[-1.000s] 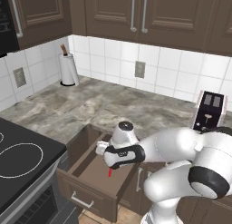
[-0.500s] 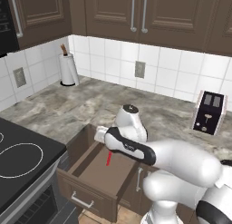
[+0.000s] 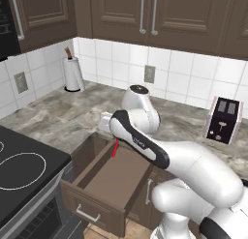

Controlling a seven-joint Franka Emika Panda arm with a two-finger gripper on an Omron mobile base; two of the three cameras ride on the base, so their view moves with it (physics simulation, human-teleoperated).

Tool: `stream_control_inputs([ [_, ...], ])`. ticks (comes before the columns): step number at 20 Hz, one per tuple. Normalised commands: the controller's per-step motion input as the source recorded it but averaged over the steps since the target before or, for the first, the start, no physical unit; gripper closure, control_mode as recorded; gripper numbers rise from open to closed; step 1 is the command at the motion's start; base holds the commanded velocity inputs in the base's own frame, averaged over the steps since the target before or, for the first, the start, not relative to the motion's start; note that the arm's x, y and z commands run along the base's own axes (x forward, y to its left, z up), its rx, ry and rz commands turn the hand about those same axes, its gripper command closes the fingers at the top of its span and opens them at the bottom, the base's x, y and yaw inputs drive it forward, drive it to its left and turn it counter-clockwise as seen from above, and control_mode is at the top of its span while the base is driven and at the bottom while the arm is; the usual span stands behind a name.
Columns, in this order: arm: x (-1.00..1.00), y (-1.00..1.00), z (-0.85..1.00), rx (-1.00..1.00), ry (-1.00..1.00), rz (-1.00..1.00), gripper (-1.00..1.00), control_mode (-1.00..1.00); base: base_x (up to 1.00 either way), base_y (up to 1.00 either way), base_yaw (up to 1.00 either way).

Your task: Take a straw from the drawer in front and place it inside the glass cup on the dining counter.

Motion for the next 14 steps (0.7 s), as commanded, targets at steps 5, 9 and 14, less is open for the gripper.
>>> stream_control_inputs([
  [5,-0.22,-0.4,0.68,-0.14,-0.1,0.03,1.0,-1.0,0.0,0.0,0.0],
  [9,-0.49,-0.62,0.1,-0.11,-0.1,0.03,1.0,-1.0,0.0,0.0,0.0],
  [14,-0.36,-0.6,0.31,-0.03,-0.14,0.03,1.0,-1.0,0.0,0.0,0.0],
])
